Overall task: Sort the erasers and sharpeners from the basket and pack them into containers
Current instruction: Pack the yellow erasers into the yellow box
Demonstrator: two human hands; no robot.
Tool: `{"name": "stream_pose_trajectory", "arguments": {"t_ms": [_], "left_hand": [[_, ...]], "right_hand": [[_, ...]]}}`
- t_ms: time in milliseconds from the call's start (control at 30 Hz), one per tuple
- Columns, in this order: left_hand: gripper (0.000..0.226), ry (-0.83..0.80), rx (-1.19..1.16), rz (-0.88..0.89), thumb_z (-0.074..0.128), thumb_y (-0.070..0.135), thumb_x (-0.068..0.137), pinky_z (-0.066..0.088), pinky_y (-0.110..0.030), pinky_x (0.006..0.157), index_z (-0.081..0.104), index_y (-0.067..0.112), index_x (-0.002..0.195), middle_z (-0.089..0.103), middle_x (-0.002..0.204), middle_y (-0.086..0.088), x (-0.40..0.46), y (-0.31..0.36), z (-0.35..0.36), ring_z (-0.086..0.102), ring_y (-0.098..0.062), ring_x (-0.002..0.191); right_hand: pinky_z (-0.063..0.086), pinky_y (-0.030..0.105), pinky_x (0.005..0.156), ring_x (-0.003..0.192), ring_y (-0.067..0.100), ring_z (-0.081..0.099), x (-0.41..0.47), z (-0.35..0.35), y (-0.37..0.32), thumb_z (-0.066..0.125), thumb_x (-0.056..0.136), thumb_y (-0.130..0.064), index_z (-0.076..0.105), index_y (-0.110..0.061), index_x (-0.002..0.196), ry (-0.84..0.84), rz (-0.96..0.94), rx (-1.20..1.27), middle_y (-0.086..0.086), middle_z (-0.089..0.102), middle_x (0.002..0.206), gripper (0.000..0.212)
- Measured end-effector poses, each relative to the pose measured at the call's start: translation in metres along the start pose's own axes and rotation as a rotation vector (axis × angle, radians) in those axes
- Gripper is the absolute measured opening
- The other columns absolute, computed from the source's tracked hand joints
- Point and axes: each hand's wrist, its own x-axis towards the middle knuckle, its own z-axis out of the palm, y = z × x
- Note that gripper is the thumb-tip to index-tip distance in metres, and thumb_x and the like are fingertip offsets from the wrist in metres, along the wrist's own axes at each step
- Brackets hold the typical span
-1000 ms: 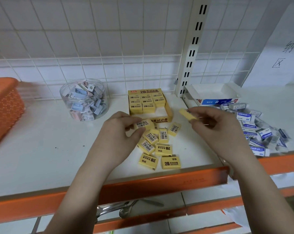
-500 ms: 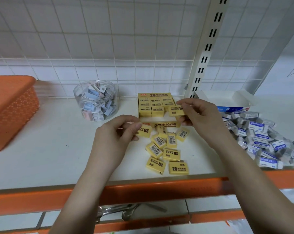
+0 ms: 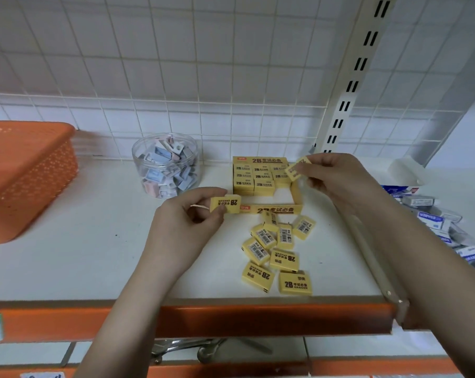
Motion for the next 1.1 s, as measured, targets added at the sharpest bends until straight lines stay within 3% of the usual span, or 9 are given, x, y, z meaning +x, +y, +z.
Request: {"name": "stream_pose_trajectory", "arguments": {"t_ms": [200, 300, 367, 567, 667, 767, 867, 967, 1100], "left_hand": [[0.028, -0.017, -0.008, 0.012, 0.067, 0.009, 0.082, 0.041, -0.030, 0.066, 0.068, 0.037, 0.084, 0.065, 0.078, -0.017, 0.000, 0.000, -0.001, 0.061, -0.041, 0.077], [0.027, -0.018, 0.003, 0.023, 0.067, 0.010, 0.082, 0.042, -0.028, 0.065, 0.068, 0.037, 0.085, 0.065, 0.078, -0.017, 0.001, -0.001, 0.000, 0.061, -0.040, 0.077], [0.027, -0.014, 0.010, 0.029, 0.067, 0.011, 0.082, 0.042, -0.028, 0.066, 0.068, 0.037, 0.086, 0.065, 0.080, -0.018, 0.002, -0.003, 0.000, 0.061, -0.039, 0.078], [0.027, -0.010, 0.019, 0.035, 0.067, 0.012, 0.082, 0.046, -0.034, 0.068, 0.069, 0.039, 0.086, 0.065, 0.079, -0.018, 0.004, -0.006, 0.000, 0.061, -0.038, 0.077], [0.028, -0.004, 0.026, 0.028, 0.065, 0.012, 0.083, 0.043, -0.026, 0.064, 0.068, 0.039, 0.087, 0.065, 0.077, -0.015, 0.005, -0.008, 0.000, 0.061, -0.036, 0.076], [0.028, 0.005, 0.035, 0.032, 0.063, 0.012, 0.086, 0.039, -0.019, 0.056, 0.067, 0.040, 0.088, 0.064, 0.078, -0.009, 0.007, -0.010, -0.001, 0.058, -0.034, 0.074], [0.030, 0.015, 0.009, 0.002, 0.060, 0.013, 0.089, 0.042, -0.028, 0.061, 0.068, 0.041, 0.087, 0.064, 0.082, -0.001, 0.010, -0.012, -0.001, 0.058, -0.039, 0.078], [0.036, 0.046, -0.014, -0.012, 0.059, 0.012, 0.090, 0.045, -0.035, 0.067, 0.066, 0.047, 0.086, 0.065, 0.080, 0.009, 0.010, -0.011, 0.000, 0.059, -0.042, 0.080], [0.027, 0.101, -0.078, -0.046, 0.066, 0.014, 0.084, 0.050, -0.039, 0.073, 0.062, 0.038, 0.097, 0.064, 0.091, -0.011, 0.013, -0.008, 0.001, 0.064, -0.036, 0.082]], "right_hand": [[0.060, 0.027, 0.067, 0.082, 0.019, 0.069, 0.018, 0.002, -0.003, 0.051, 0.097, -0.011, 0.055, -0.008, 0.093, -0.150, 0.154, 0.076, 0.012, 0.067, 0.094, 0.006], [0.055, 0.017, 0.061, 0.074, 0.012, 0.066, 0.028, -0.002, -0.002, 0.060, 0.092, -0.014, 0.060, -0.011, 0.094, -0.204, 0.053, -0.331, 0.008, 0.067, 0.090, 0.003], [0.048, 0.016, 0.058, 0.070, 0.009, 0.062, 0.034, -0.004, -0.002, 0.066, 0.088, -0.020, 0.060, -0.014, 0.099, -0.206, -0.012, -0.595, 0.003, 0.066, 0.086, 0.014], [0.046, 0.022, 0.066, 0.063, 0.007, 0.055, 0.051, 0.006, 0.001, 0.068, 0.086, -0.024, 0.068, -0.012, 0.100, -0.257, -0.058, -1.001, 0.000, 0.064, 0.086, 0.018], [0.034, 0.013, 0.057, 0.070, 0.008, 0.054, 0.053, 0.015, 0.004, 0.063, 0.090, -0.022, 0.070, -0.010, 0.105, -0.258, -0.098, -1.079, 0.002, 0.066, 0.093, 0.021], [0.026, 0.013, 0.053, 0.084, 0.014, 0.055, 0.053, 0.018, 0.008, 0.060, 0.092, -0.022, 0.070, -0.011, 0.107, -0.234, -0.107, -1.111, 0.002, 0.067, 0.102, 0.021], [0.034, 0.018, 0.057, 0.084, 0.012, 0.053, 0.052, 0.018, 0.012, 0.067, 0.087, -0.026, 0.066, -0.013, 0.113, -0.255, -0.111, -1.162, 0.001, 0.062, 0.100, 0.029], [0.039, 0.023, 0.066, 0.092, 0.014, 0.055, 0.047, 0.017, 0.016, 0.071, 0.083, -0.022, 0.061, -0.017, 0.114, -0.236, -0.162, -1.214, 0.001, 0.059, 0.110, 0.033], [0.040, 0.023, 0.073, 0.096, 0.015, 0.055, 0.045, 0.017, 0.018, 0.066, 0.086, -0.020, 0.062, -0.017, 0.114, -0.205, -0.209, -1.279, 0.001, 0.059, 0.113, 0.029]]}}
